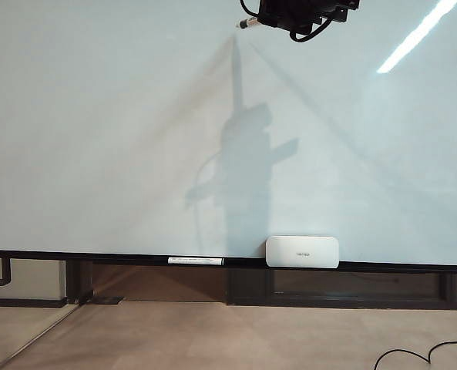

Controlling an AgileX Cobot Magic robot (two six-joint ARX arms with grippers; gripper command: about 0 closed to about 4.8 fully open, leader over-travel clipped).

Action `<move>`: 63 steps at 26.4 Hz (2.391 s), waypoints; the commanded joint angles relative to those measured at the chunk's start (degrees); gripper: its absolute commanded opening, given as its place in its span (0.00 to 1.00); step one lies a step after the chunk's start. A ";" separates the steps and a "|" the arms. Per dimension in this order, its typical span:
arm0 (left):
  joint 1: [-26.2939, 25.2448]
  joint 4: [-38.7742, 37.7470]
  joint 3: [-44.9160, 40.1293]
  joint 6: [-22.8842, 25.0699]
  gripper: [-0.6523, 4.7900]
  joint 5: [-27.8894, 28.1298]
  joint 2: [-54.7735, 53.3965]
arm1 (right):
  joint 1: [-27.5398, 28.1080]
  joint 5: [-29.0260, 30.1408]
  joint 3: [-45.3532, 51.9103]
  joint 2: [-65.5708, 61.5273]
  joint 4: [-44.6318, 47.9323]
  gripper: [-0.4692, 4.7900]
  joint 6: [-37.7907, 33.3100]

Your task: Reach to the right to find the marker pen, pick it up, and write the number 14 on the whiteboard.

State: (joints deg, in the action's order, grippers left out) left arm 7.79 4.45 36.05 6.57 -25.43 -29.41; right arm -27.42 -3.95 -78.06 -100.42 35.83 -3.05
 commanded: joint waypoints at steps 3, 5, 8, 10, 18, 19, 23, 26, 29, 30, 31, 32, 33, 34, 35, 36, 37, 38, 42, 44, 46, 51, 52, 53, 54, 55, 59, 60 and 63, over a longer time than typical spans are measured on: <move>0.00 -0.17 0.28 -0.17 0.11 -0.31 0.04 | -0.13 -0.22 -0.24 0.26 0.66 0.09 0.33; 0.00 -0.15 0.28 -0.17 0.11 -0.33 0.04 | -0.13 -0.26 -0.24 0.26 1.03 0.09 0.35; 0.02 -0.15 0.28 -0.17 0.11 -0.37 0.04 | -0.13 -0.44 -0.24 0.24 2.05 0.09 0.83; 0.02 -0.13 0.28 -0.20 0.11 -0.44 0.04 | -0.13 -0.42 -0.24 0.24 2.14 0.09 1.57; 0.02 -0.13 0.28 -0.17 0.11 -0.59 0.04 | -0.09 -0.17 -0.85 -1.88 4.33 0.09 1.81; 0.02 -0.13 0.28 -0.17 0.11 -0.59 0.04 | -0.09 -0.17 -0.90 -2.01 4.55 0.09 1.81; 0.02 -0.15 0.28 -0.20 0.11 -1.01 0.04 | -0.09 -0.28 -0.96 -2.67 6.29 0.09 1.86; 0.02 -0.15 0.28 -0.17 0.11 -1.01 0.04 | -0.04 -0.39 -1.64 -3.19 6.40 0.09 2.25; 0.02 -0.17 0.28 -0.15 0.11 -0.98 0.04 | -0.04 -0.42 -1.64 -3.19 7.02 0.09 3.08; 0.02 -0.17 0.28 -0.17 0.11 -0.98 0.04 | -0.04 -0.42 -1.64 -3.19 7.08 0.09 3.13; 0.00 -0.15 0.28 -0.13 0.11 -0.98 0.04 | -0.04 -0.44 -1.64 -3.21 7.08 0.09 3.13; 0.02 -0.13 0.28 -0.13 0.11 -1.01 0.04 | -0.04 -0.46 -1.64 -3.26 7.13 0.09 3.13; 0.02 -0.15 0.28 -0.15 0.11 -0.98 0.04 | -0.02 -0.46 -1.64 -3.37 7.45 0.09 3.15; 0.02 -0.15 0.28 -0.15 0.11 -1.01 0.04 | -0.02 -0.48 -1.64 -3.43 7.72 0.09 3.34; 0.02 -0.15 0.28 -0.15 0.11 -0.98 0.04 | -0.02 -0.48 -1.64 -3.43 7.74 0.09 3.45; 0.02 -0.15 0.28 -0.15 0.11 -0.98 0.04 | 0.00 -0.50 -1.64 -3.43 7.76 0.09 3.58; 0.02 -0.15 0.28 -0.15 0.11 -0.98 0.04 | 0.00 -0.48 -1.66 -3.43 7.78 0.09 3.80; 0.02 -0.15 0.28 -0.15 0.11 -0.98 0.04 | 0.00 -0.48 -1.64 -3.43 7.82 0.09 4.09; 0.02 -0.15 0.28 -0.15 0.11 -0.98 0.07 | 0.00 -0.46 -1.66 -3.98 9.11 0.09 4.61; 0.02 -0.15 0.28 -0.15 0.11 -0.98 0.07 | 0.04 -0.50 -1.68 -4.20 9.20 0.09 4.61; 0.00 -0.13 0.28 -0.13 0.11 -0.98 0.07 | 0.04 -0.63 -1.73 -4.39 9.40 0.09 4.63; 0.02 -0.13 0.28 -0.13 0.11 -0.98 0.07 | 0.04 -0.70 -3.13 -5.25 9.14 0.09 4.72; 0.02 -0.13 0.28 -0.13 0.11 -0.98 0.07 | 0.04 -0.68 -3.54 -5.44 8.98 0.09 4.85; 0.02 -0.13 0.28 -0.13 0.11 -0.98 0.07 | 0.04 -0.68 -3.98 -5.62 8.98 0.09 4.85; 0.02 -0.13 0.28 -0.13 0.11 -0.98 0.07 | 0.04 -0.68 -4.44 -5.86 8.92 0.09 4.85; 0.02 -0.13 0.28 -0.13 0.11 -0.98 0.09 | 0.04 -0.70 -4.83 -5.90 8.90 0.09 4.85; 0.02 -0.11 0.28 0.09 0.11 -0.96 0.09 | 0.04 -1.62 -6.05 -6.14 6.43 0.09 4.90; 0.02 -0.11 0.28 0.09 0.11 -0.98 0.09 | 0.04 -1.79 -6.08 -6.14 6.25 0.09 4.92; 0.02 -0.11 0.28 0.09 0.11 -0.96 0.09 | 0.04 -1.84 -6.08 -6.14 4.85 0.09 5.01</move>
State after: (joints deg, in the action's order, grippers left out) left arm 7.79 3.73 36.05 6.59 -26.15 -29.39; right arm -27.40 -4.91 -83.88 -106.67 41.58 1.65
